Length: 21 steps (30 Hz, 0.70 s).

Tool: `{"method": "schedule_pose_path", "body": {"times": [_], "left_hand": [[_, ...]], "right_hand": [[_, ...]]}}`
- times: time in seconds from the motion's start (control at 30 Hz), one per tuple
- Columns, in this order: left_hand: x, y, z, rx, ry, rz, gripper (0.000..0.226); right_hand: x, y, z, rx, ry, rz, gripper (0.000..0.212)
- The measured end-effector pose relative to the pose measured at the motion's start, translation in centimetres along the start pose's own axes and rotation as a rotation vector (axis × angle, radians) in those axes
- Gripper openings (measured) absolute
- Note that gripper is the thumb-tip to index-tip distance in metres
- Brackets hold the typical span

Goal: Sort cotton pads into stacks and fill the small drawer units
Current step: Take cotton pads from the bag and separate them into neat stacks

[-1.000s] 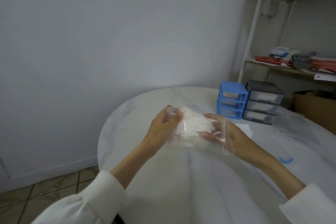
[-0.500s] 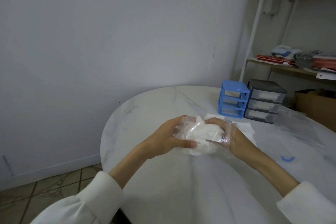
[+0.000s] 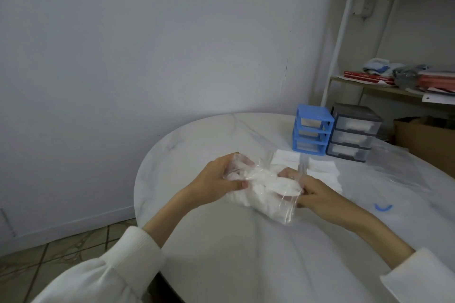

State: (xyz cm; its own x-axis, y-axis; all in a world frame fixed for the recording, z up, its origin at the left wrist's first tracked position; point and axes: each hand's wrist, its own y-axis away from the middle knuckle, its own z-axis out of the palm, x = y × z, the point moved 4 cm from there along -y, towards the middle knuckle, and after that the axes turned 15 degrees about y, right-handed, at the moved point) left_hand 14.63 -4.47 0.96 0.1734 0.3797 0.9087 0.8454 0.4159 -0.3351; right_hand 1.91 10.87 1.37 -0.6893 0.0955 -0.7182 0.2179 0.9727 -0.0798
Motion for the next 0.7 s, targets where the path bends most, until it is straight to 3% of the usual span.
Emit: {"method": "schedule_pose_path", "body": {"times": [0.13, 0.27, 0.33, 0.4, 0.47, 0.53, 0.63, 0.7], "left_hand": [[-0.8, 0.1, -0.9, 0.07, -0.048, -0.038, 0.031], [-1.0, 0.7, -0.6, 0.068, -0.041, -0.111, 0.072], [0.0, 0.9, 0.0, 0.097, -0.233, 0.01, 0.099], [1.2, 1.0, 0.5, 0.127, -0.536, 0.191, 0.11], [2.2, 1.1, 1.5, 0.071, -0.747, 0.313, 0.1], [2.3, 1.0, 2.5, -0.041, -0.806, 0.337, 0.084], [1.5, 1.1, 3.7, -0.129, -0.616, 0.279, 0.075], [1.1, 1.1, 4.1, -0.144, -0.435, 0.267, 0.071]], "right_hand": [[-0.5, 1.3, -1.4, 0.253, 0.229, 0.015, 0.013], [0.1, 2.1, -2.2, 0.373, 0.297, 0.085, 0.022], [0.4, 2.2, -2.0, 0.34, 0.259, 0.102, 0.022], [0.4, 2.0, -1.9, 0.35, 0.254, 0.09, 0.016], [0.1, 1.8, -1.8, 0.359, 0.252, 0.084, 0.013], [-0.3, 1.7, -1.6, 0.356, 0.191, 0.073, 0.014], [-0.4, 1.5, -1.0, 0.29, 0.098, 0.078, 0.034], [-0.2, 1.1, -0.4, 0.223, 0.165, 0.098, 0.041]]}}
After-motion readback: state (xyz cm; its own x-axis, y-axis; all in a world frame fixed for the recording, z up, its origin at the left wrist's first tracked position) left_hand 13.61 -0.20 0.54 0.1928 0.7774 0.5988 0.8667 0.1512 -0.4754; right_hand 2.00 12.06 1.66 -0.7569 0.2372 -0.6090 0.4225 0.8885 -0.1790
